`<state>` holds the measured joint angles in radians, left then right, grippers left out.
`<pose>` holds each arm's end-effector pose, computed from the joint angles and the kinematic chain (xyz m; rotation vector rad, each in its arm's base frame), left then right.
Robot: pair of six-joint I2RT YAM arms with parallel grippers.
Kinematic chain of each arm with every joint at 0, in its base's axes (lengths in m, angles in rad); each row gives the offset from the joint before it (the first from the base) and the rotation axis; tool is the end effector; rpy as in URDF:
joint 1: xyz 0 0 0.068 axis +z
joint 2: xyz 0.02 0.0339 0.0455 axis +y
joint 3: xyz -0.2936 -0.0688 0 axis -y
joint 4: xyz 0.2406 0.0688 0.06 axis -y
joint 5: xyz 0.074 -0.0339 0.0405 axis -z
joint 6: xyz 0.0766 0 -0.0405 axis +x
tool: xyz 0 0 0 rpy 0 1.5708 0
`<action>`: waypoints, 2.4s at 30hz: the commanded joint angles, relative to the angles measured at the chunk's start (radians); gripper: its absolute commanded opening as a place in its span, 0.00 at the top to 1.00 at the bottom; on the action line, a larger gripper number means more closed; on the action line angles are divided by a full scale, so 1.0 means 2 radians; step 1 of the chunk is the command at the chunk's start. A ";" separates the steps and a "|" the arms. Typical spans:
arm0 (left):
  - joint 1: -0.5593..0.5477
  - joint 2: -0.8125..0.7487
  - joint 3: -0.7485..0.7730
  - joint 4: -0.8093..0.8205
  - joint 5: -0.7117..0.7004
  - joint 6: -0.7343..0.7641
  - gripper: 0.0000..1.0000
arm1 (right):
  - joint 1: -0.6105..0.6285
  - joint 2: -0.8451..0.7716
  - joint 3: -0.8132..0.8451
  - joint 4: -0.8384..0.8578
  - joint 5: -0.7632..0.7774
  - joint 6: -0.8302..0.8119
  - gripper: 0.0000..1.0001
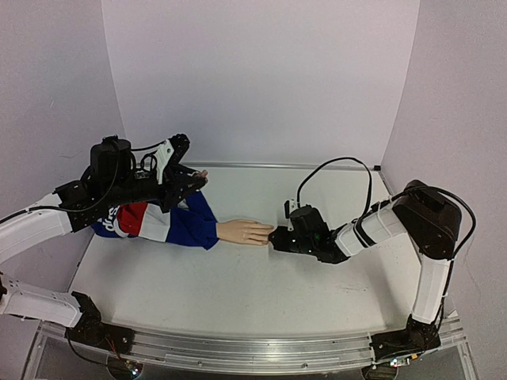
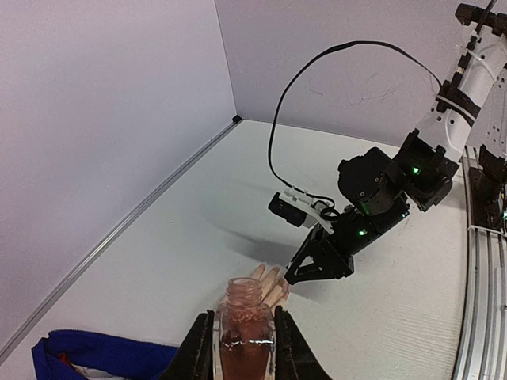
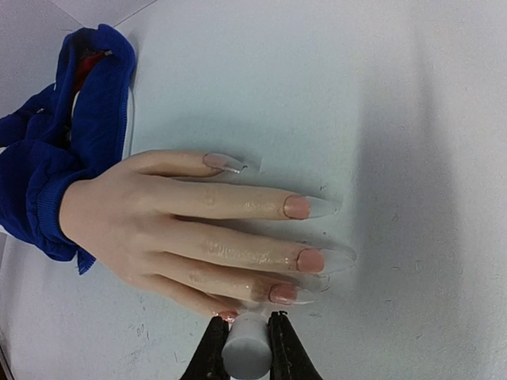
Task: Paint the nails
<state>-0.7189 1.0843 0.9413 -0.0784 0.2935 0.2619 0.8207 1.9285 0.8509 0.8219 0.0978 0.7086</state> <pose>0.1910 -0.1966 0.3658 1.0405 1.4948 -0.5881 0.3020 0.3131 0.1670 -0.0355 1.9407 0.9684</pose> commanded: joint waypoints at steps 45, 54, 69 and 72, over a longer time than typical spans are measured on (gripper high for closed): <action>0.001 -0.005 0.010 0.014 0.008 -0.001 1.00 | 0.003 -0.002 0.009 0.035 -0.019 -0.002 1.00; 0.001 -0.005 0.009 0.014 0.007 -0.001 1.00 | 0.002 -0.005 0.005 0.030 -0.020 -0.001 1.00; 0.001 -0.005 0.009 0.013 0.008 -0.001 1.00 | 0.002 -0.006 -0.004 0.030 -0.022 0.005 1.00; 0.001 -0.005 0.009 0.013 0.008 -0.001 1.00 | 0.003 -0.006 -0.003 0.027 -0.019 0.006 1.00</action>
<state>-0.7189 1.0843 0.9413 -0.0784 0.2939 0.2619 0.8207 1.9190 0.8333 0.8814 0.0532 0.7120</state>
